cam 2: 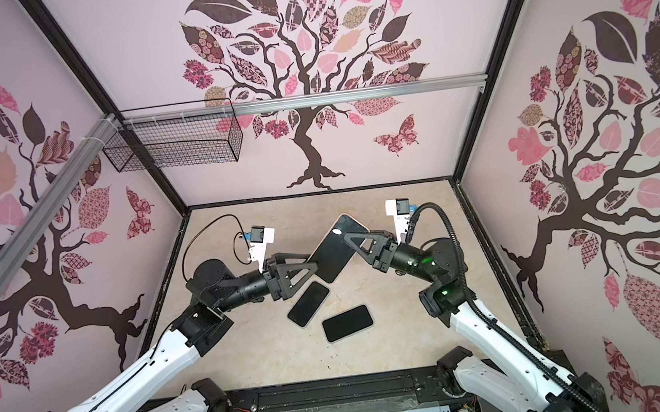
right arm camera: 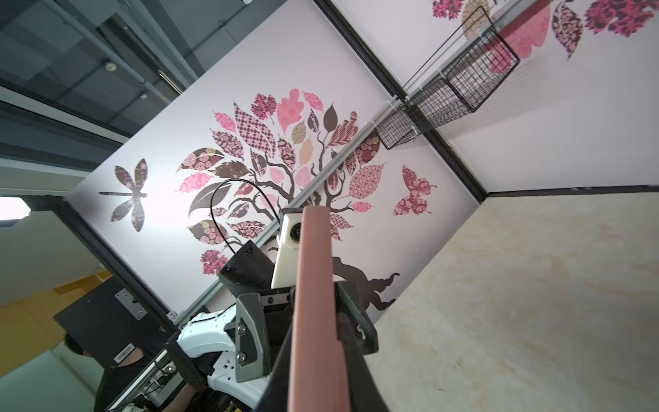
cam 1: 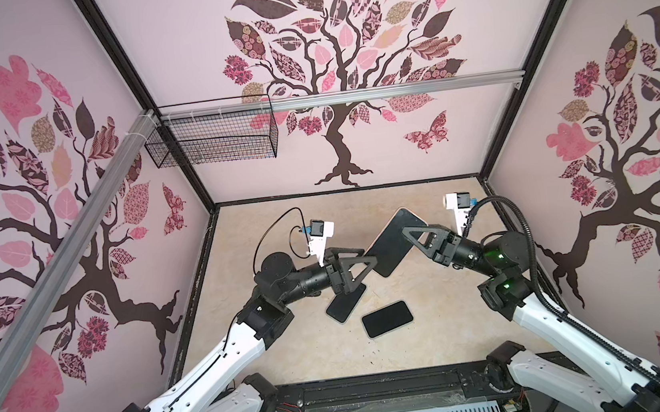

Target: Take the phone out of the phone case

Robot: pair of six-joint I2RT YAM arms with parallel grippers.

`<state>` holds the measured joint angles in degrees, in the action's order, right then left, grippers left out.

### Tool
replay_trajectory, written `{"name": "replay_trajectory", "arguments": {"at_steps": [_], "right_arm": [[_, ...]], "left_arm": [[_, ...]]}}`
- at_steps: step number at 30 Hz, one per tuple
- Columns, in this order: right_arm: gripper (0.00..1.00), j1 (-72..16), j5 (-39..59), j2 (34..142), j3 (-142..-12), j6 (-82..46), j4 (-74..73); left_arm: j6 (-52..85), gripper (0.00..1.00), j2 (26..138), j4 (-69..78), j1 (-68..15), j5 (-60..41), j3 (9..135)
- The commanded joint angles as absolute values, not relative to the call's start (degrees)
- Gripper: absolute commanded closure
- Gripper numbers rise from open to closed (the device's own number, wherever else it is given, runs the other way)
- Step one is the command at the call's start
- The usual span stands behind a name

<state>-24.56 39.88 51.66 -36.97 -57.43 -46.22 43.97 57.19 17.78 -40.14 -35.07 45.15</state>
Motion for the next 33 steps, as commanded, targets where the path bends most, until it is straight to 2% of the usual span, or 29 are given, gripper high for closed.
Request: {"name": "replay_trajectory", "arguments": {"at_steps": [1,3,7,16,26,33], "right_arm": [[1.0,-24.33,40.58,52.25,-36.88,-64.17,-61.34],[1.0,-24.35,40.47,52.47,-36.48,-64.98,-62.56],[1.0,-24.35,40.6,52.65,-35.96,-65.97,-64.12],[1.0,-24.86,39.58,53.63,-34.87,-68.93,-68.92],[1.0,-24.94,38.68,51.76,-33.15,-67.68,-66.81],[1.0,-24.96,38.76,51.6,-33.57,-67.42,-67.29]], "left_arm": [[45.49,0.23,57.67,23.91,-40.5,-40.31,44.11],[44.8,0.28,57.54,23.95,-40.97,-40.61,44.21],[44.04,0.46,57.17,24.67,-41.74,-40.43,44.37],[43.62,0.63,59.06,26.53,-44.37,-38.98,45.34],[44.12,0.73,59.1,27.03,-44.32,-38.56,46.25],[44.2,0.9,60.11,26.58,-44.47,-38.61,46.21]]}}
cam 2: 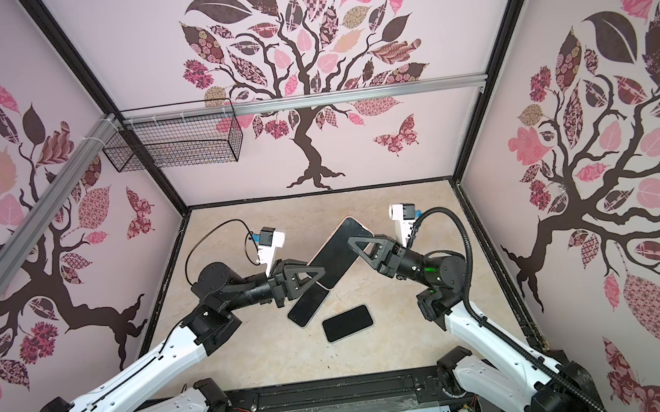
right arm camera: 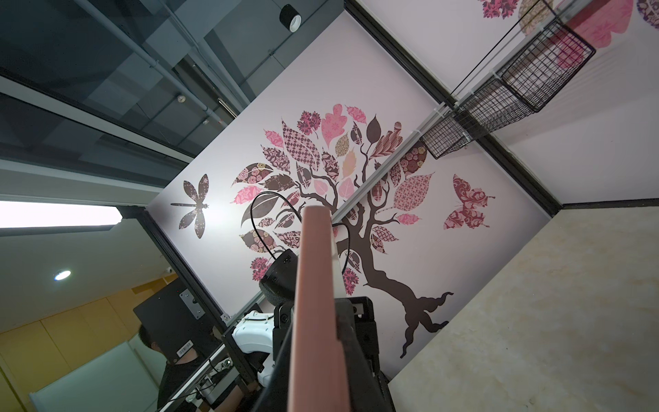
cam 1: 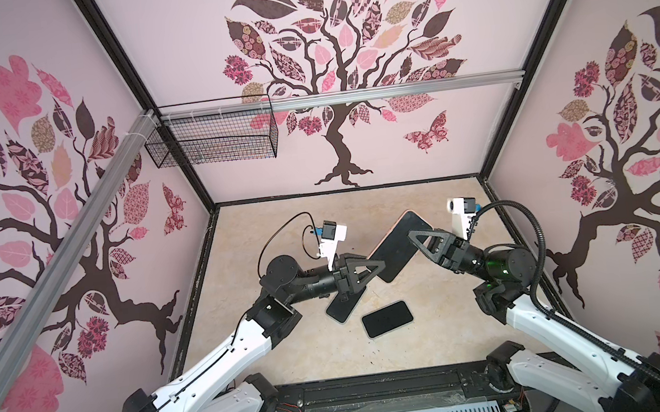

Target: Take the phone out of the phone case

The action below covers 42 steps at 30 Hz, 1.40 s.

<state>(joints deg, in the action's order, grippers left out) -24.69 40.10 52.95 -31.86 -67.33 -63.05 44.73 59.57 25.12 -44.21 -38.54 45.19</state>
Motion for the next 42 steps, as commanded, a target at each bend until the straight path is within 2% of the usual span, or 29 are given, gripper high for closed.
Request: {"name": "replay_trajectory", "arguments": {"at_steps": [1,3,6,9,10,13,19,23,27,36,42], "right_arm": [[1.0,-24.93,38.63,51.54,-33.62,-67.25,-67.32],[1.0,-24.96,38.51,51.45,-33.37,-66.86,-67.15],[0.98,-24.96,38.76,50.22,-33.34,-63.99,-63.77],[0.62,-24.95,36.98,47.16,-33.72,-57.54,-54.88],[0.54,-24.96,35.61,45.57,-33.94,-54.75,-50.63],[0.41,-24.94,31.52,40.99,-35.84,-44.34,-36.42],[0.39,-24.95,30.34,37.51,-43.92,-25.28,-12.36],[0.38,-24.96,36.34,39.39,-49.88,-17.91,-2.6],[0.38,-24.96,43.73,43.22,-55.73,-12.81,4.88],[0.38,-24.95,55.38,50.39,-58.79,-16.57,-2.59],[0.38,-24.9,57.73,53.26,-59.04,-14.35,-1.62]], "left_arm": [[44.34,0.94,60.22,26.46,-44.52,-38.51,46.34],[44.16,1.0,60.16,26.13,-44.52,-38.2,46.49],[42.05,1.0,59.19,24.03,-44.47,-36.55,46.41],[38.43,1.0,57.29,21.31,-44.53,-35.29,46.48],[36.6,1.0,56.47,19.63,-44.49,-35.09,46.66],[30.34,1.0,53.77,16.89,-44.12,-36.16,45.76],[22.48,1.0,49.04,15.78,-43.51,-35.72,41.27],[14.9,1.0,47.84,11.32,-42.85,-37.42,41.29],[11.52,1.0,46.76,10.22,-38.24,-42.49,41.0],[3.11,1.0,50.76,4.8,-27.86,-60.39,44.97],[-6.23,1.0,52.53,-4.97,-25.95,-62.57,49.4]]}}
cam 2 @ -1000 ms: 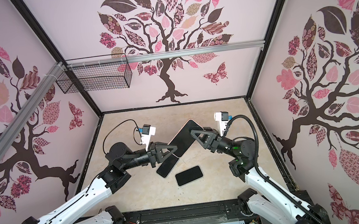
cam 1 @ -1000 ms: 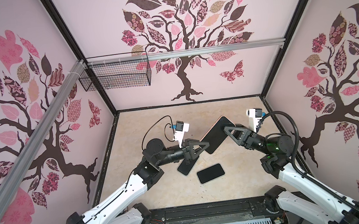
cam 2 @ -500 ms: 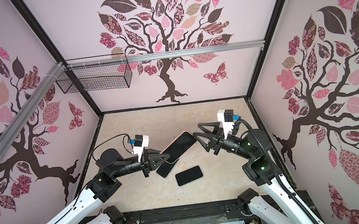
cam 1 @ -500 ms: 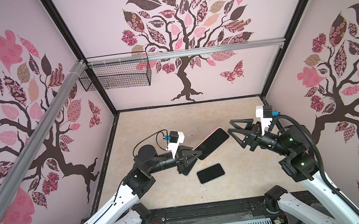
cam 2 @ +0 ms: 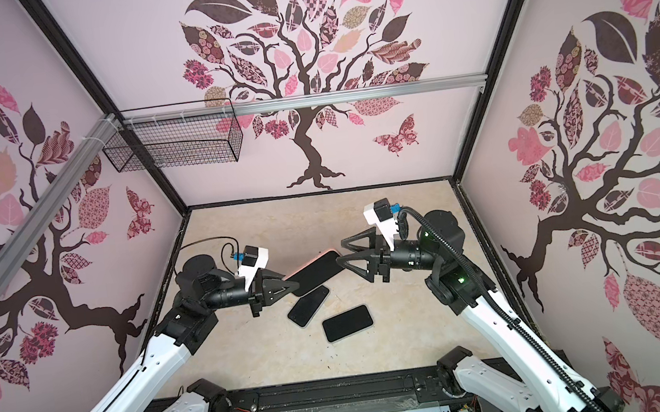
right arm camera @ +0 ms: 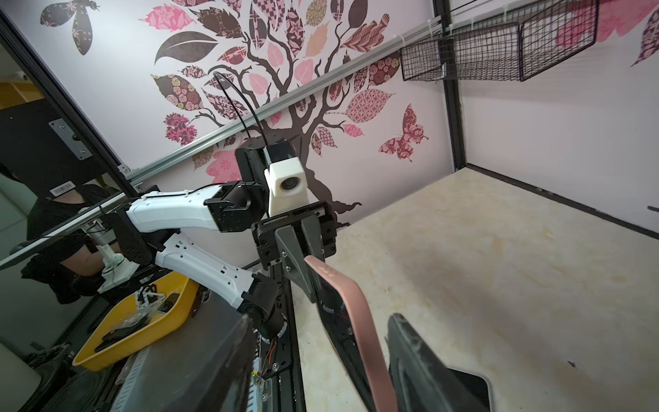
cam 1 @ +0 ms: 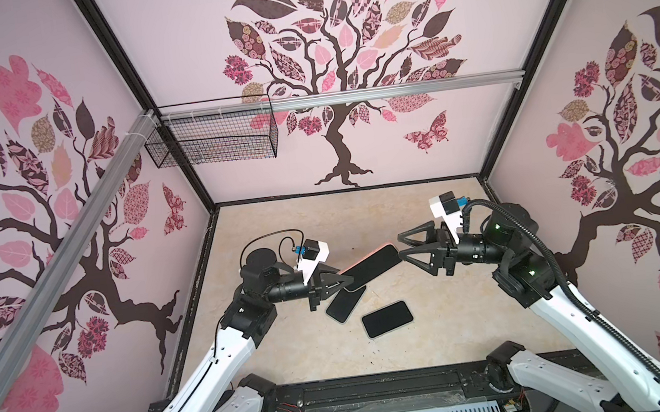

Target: Take the phone out of the phone case

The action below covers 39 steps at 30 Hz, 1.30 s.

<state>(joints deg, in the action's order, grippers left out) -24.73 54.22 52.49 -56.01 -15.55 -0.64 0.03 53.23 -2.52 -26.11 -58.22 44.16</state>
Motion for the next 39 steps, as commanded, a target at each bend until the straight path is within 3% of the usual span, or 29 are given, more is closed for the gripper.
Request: {"name": "replay_trajectory", "arguments": {"at_steps": [1,9,16,21,31,39], "right_arm": [[0.39,-24.94,57.99,53.92,-59.17,-14.77,-1.69],[0.49,-24.92,59.24,56.27,-59.18,-18.09,-2.41],[0.51,-24.94,63.67,56.25,-56.17,-30.05,-14.9],[0.57,-25.05,63.26,57.11,-56.36,-29.88,-13.07],[0.57,-26.36,62.32,58.62,-57.12,-27.51,-8.21],[0.65,-26.63,62.64,59.23,-57.48,-29.94,-9.33]], "left_arm": [[-6.65,1.0,52.77,-5.42,-26.04,-62.78,50.07],[-7.21,1.0,53.11,-4.65,-25.95,-62.08,50.68],[-9.46,1.0,52.75,-6.57,-25.95,-60.79,51.01],[-9.67,1.0,52.93,-6.65,-26.01,-60.26,51.39],[-10.08,1.0,53.27,-6.94,-26.02,-60.57,52.22],[-10.82,1.0,53.61,-7.06,-26.02,-59.83,52.39]]}}
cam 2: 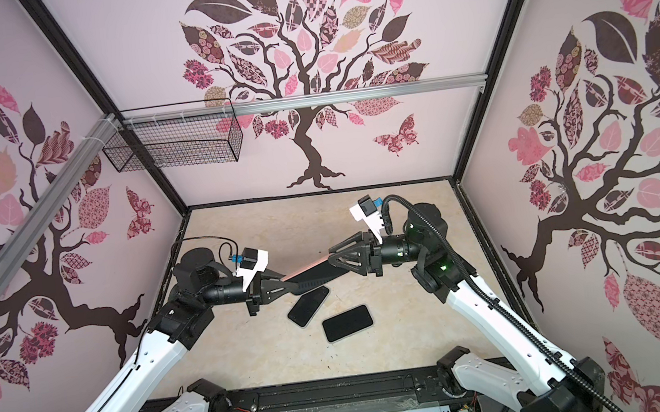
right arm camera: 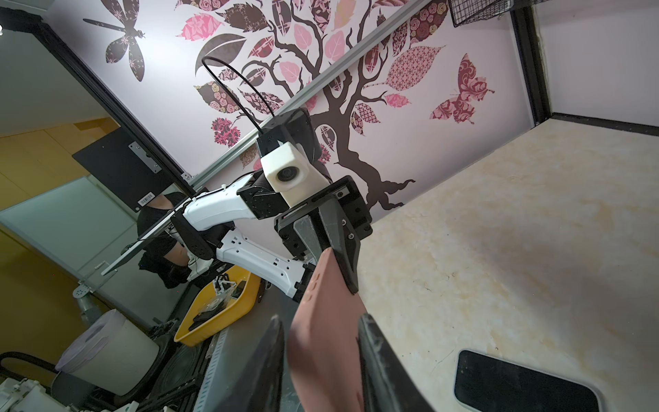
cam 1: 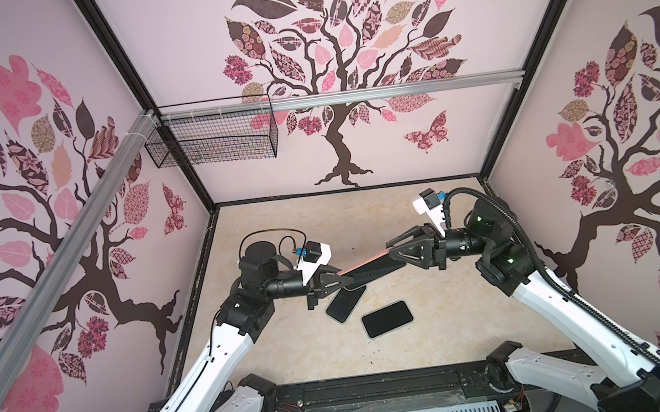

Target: Take the phone out of the phone case

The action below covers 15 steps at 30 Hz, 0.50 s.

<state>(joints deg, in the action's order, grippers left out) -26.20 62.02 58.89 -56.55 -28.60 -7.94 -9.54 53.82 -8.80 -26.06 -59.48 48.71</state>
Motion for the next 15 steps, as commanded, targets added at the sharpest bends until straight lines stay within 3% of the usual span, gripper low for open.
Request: {"name": "replay_trajectory", "arguments": {"at_steps": [1,15], "right_arm": [[0.65,-26.71,62.9,59.28,-57.42,-30.47,-9.57],[0.77,-27.27,61.16,59.59,-55.33,-37.66,-10.92]], "left_arm": [[-11.34,1.0,53.54,-7.27,-26.02,-59.51,52.53],[-16.23,1.0,52.12,-8.87,-26.02,-53.53,53.79]]}}
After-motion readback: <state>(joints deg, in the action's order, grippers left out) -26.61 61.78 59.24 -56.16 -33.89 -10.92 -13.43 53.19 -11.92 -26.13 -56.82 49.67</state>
